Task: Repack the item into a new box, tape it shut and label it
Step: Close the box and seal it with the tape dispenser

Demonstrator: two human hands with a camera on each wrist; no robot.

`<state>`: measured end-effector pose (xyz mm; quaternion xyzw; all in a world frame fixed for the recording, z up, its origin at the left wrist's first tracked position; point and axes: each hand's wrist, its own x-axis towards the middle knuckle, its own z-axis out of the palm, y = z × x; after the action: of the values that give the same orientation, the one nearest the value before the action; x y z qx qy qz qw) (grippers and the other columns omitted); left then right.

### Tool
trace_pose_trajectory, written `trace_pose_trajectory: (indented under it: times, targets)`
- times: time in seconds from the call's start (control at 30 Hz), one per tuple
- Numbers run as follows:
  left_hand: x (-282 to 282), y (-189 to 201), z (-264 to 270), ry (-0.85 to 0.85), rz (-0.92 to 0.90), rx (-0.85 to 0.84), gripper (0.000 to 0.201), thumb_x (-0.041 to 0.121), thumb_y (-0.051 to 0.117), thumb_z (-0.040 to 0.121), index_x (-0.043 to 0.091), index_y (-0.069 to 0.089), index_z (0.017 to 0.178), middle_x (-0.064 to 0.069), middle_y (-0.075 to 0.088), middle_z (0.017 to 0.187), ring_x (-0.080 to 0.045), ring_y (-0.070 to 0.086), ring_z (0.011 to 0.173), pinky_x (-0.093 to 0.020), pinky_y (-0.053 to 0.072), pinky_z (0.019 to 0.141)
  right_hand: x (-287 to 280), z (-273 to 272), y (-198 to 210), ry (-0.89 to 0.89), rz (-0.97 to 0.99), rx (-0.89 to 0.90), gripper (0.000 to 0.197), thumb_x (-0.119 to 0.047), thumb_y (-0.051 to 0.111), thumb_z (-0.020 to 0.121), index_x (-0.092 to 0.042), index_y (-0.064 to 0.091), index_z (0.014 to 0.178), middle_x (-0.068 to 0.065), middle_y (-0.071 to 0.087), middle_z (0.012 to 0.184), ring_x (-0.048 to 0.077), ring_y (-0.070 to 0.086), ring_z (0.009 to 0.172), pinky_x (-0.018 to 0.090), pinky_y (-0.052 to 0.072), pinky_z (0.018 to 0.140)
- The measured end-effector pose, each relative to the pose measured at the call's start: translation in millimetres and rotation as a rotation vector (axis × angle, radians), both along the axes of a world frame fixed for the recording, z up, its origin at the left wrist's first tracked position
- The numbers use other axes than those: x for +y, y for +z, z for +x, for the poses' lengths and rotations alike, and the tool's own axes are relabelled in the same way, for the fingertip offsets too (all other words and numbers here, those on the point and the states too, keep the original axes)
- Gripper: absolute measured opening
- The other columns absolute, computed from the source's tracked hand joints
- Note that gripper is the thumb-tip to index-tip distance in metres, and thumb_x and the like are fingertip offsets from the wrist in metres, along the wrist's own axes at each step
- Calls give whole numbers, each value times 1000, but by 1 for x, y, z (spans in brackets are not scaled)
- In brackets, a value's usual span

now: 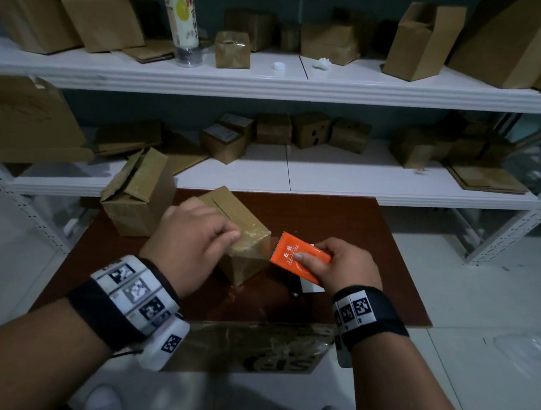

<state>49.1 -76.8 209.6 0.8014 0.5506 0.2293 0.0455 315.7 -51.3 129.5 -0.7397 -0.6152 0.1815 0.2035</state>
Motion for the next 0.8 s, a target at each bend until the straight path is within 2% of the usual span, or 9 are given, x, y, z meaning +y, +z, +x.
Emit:
trace_pose_trajectory:
  times: [0.1, 0.2, 0.27, 0.33, 0.47, 0.53, 0.57, 0.67, 0.8]
  targets:
    - [-11, 6, 18, -108, 75, 186, 26, 44, 48, 92, 35, 72, 91, 18, 62, 82, -15, 54, 91, -42, 39, 83, 0, -3, 3, -31, 14, -19, 58, -83, 62, 71, -35, 70, 103, -6, 72, 93, 19, 67, 90, 33, 55, 74]
    - [-19, 7, 29, -153, 114, 218, 29, 43, 44, 95, 34, 71, 88, 16, 60, 79, -16, 54, 86, -40, 37, 81, 2, -4, 1, -66, -14, -54, 57, -83, 59, 74, -34, 68, 103, -4, 70, 92, 23, 66, 89, 33, 52, 70]
    - [-29, 11, 35, -205, 171, 177, 31, 41, 41, 96, 33, 69, 84, 13, 57, 76, -17, 52, 80, -39, 37, 78, 3, 3, -1, -121, -78, -119, 56, -80, 57, 79, -31, 67, 104, 0, 68, 89, 26, 65, 87, 33, 50, 69]
    - [-38, 15, 38, -256, 222, 104, 30, 40, 43, 95, 32, 68, 79, 12, 53, 73, -17, 49, 76, -38, 37, 75, 4, 18, -4, -223, -96, -98, 55, -76, 57, 82, -27, 68, 108, 4, 69, 93, 30, 65, 91, 33, 46, 70]
    - [-27, 12, 22, -157, 34, -206, 23, 46, 48, 93, 36, 68, 87, 26, 58, 83, -3, 55, 88, -43, 48, 80, 5, 39, -19, -370, 58, -56, 46, -56, 49, 96, -20, 65, 119, 12, 72, 106, 37, 66, 101, 42, 51, 85]
    - [-20, 8, 9, -117, 5, -251, 22, 50, 49, 90, 39, 68, 90, 28, 60, 87, 0, 56, 91, -43, 51, 82, 7, 41, -32, -387, 8, -119, 40, -44, 49, 97, -19, 62, 125, 14, 70, 113, 37, 65, 106, 43, 49, 91]
    - [-18, 8, 3, -123, 18, -217, 23, 51, 50, 89, 39, 69, 93, 28, 60, 88, -2, 57, 92, -44, 50, 82, 8, 43, -39, -387, -49, -142, 36, -41, 50, 97, -20, 61, 124, 13, 70, 114, 36, 64, 108, 43, 48, 92]
    - [-17, 8, -8, -171, 81, -63, 31, 55, 53, 86, 34, 73, 97, 26, 61, 89, -9, 57, 94, -42, 44, 82, 8, 49, -57, -364, -189, -162, 23, -41, 58, 94, -21, 59, 106, 8, 70, 108, 33, 65, 105, 42, 51, 92]
    - [-18, 5, -13, -184, 139, -31, 30, 52, 55, 85, 31, 75, 95, 26, 56, 88, -9, 56, 93, -33, 36, 80, 11, 48, -66, -322, -219, -219, 31, -42, 63, 91, -18, 61, 111, 8, 70, 104, 32, 66, 103, 39, 52, 87]
